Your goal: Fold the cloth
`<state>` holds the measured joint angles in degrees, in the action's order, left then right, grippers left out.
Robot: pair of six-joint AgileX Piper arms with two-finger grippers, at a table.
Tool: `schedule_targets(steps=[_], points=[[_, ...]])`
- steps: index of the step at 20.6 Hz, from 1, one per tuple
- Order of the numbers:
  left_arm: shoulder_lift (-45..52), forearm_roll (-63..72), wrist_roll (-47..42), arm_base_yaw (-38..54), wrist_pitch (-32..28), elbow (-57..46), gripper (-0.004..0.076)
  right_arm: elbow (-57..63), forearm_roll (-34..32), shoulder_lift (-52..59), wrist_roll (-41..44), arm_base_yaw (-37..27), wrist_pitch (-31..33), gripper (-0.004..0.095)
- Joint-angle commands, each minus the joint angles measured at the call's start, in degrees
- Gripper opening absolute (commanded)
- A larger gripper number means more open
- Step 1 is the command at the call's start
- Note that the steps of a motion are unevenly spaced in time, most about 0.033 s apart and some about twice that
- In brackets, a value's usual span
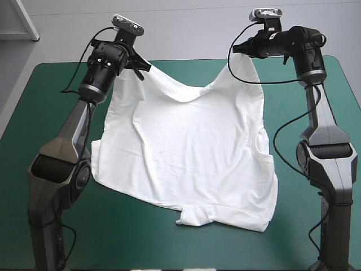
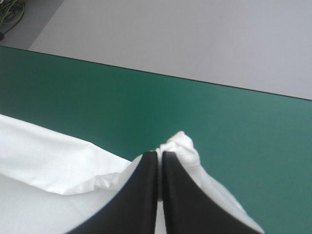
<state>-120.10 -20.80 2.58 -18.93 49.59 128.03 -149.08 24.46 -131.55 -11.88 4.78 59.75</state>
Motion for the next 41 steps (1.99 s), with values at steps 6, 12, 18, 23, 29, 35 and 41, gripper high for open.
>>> schedule_targets(steps=[6,12,18,23,29,35,41], points=[[-2.0,-2.5,-5.0,0.3,-14.3,1.5,0.0573,-1.5,3.8,1.8,-3.3,0.0,-4.6,0.0606],[4.0,-9.4,-4.1,0.4,0.6,7.6,0.0603,-3.3,1.8,4.0,2.4,0.0,7.9,0.0582],[13.2,-7.9,2.7,0.4,17.9,9.7,0.0518,2.5,2.7,13.7,7.6,0.0,8.0,0.0563],[18.0,-2.8,6.6,0.4,24.1,6.9,0.0517,21.2,-0.6,28.9,5.9,0.0,8.0,0.0563],[31.0,-1.7,5.0,0.4,24.1,-14.9,0.0505,49.7,-4.6,49.8,4.4,0.0,7.9,0.0563],[46.3,0.6,0.1,0.4,20.8,-49.0,0.0501,70.3,-4.9,63.6,4.2,0.0,7.9,0.0563],[47.4,5.0,-2.6,0.4,10.2,-64.4,0.0501,82.4,-5.2,69.6,2.7,0.0,7.9,0.0563]])
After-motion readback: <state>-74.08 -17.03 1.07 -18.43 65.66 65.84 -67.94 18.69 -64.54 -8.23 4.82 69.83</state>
